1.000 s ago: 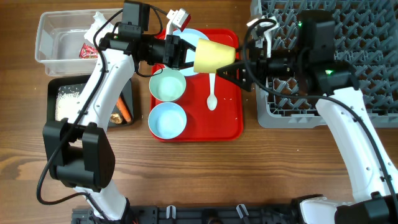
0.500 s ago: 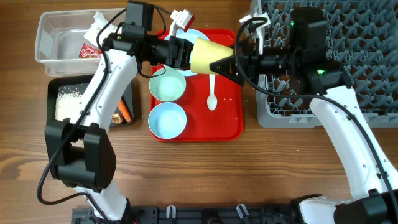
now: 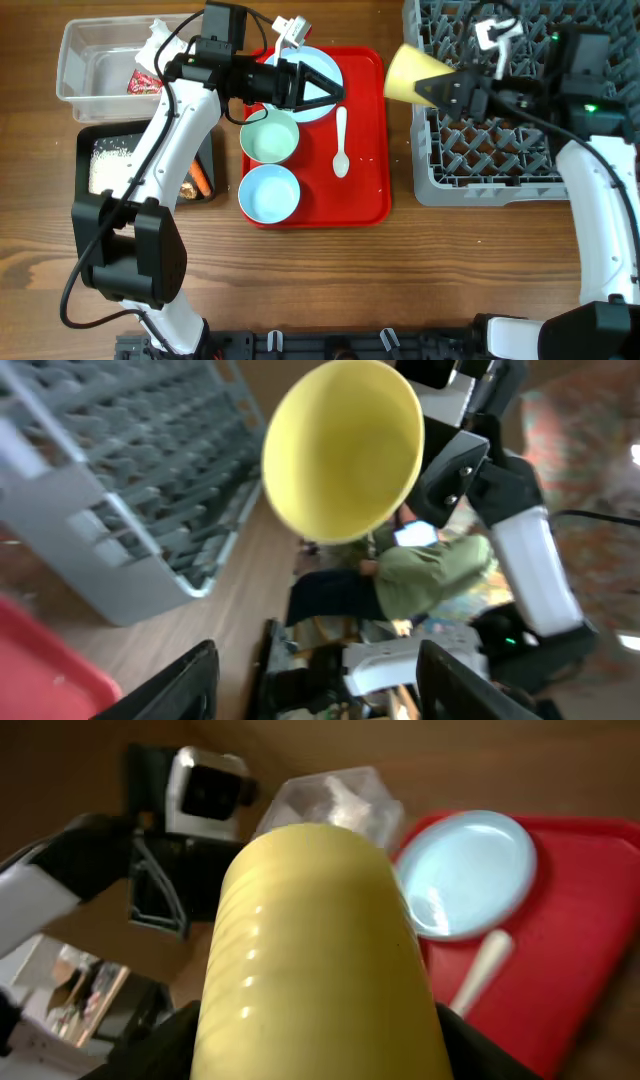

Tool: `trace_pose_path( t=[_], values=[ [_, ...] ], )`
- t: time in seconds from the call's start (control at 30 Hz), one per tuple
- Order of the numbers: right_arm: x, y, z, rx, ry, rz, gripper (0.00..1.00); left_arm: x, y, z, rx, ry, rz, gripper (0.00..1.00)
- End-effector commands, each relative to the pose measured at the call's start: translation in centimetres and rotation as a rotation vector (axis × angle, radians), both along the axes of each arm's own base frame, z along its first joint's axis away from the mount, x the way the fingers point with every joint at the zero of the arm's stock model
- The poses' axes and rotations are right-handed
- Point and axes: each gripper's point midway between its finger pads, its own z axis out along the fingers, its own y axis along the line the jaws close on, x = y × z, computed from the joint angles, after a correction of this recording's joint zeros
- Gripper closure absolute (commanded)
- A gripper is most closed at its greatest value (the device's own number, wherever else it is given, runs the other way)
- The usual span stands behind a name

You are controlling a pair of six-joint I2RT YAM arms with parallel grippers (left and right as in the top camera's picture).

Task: Sort waste into correct bins and load items into the dishwasher rack
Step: 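Place the yellow cup in the dish rack with the right gripper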

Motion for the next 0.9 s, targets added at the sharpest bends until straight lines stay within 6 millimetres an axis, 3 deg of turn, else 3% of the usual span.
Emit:
trace_pose_path(
  t=[0.0,0.07,0.17,0.33,0.43,0.57,0.67,0.87],
  values=[
    [0.8,-4.1,-2.5,-0.165,0.079,-0.182,0.61,3.1,1.4,-4.1,0.277,-0.046,0.199,0.29],
    [0.0,-6.5,-4.3,-0.307,0.173,-0.303,0.61,4.4,3.6,-7.4,0.485,-0.031,0.319,0.27],
    [-1.5,-9.7,-5.4,-0.465,0.297,-0.465,0.61,5.2,7.0,-10.7,0.733,-0.015,0.438,0.21],
    [-4.1,-12.6,-4.5,-0.647,0.428,-0.612,0.61,5.6,13.0,-13.6,1.088,-0.028,0.589,0.16],
    [-4.6,-12.5,-5.0,-0.696,0.465,-0.640,0.62,6.1,16.0,-13.9,1.241,-0.065,0.668,0.14],
    [-5.3,-11.5,-8.1,-0.806,0.588,-0.587,0.62,6.7,20.3,-12.2,1.443,-0.148,0.807,0.07],
    [-5.5,-10.7,-10.5,-0.847,0.680,-0.523,0.61,6.7,20.9,-10.8,1.454,-0.176,0.847,0.05],
    [-5.1,-10.3,-14.5,-0.893,0.806,-0.456,0.62,6.6,20.9,-10.1,1.440,-0.185,0.857,0.03]
  ],
)
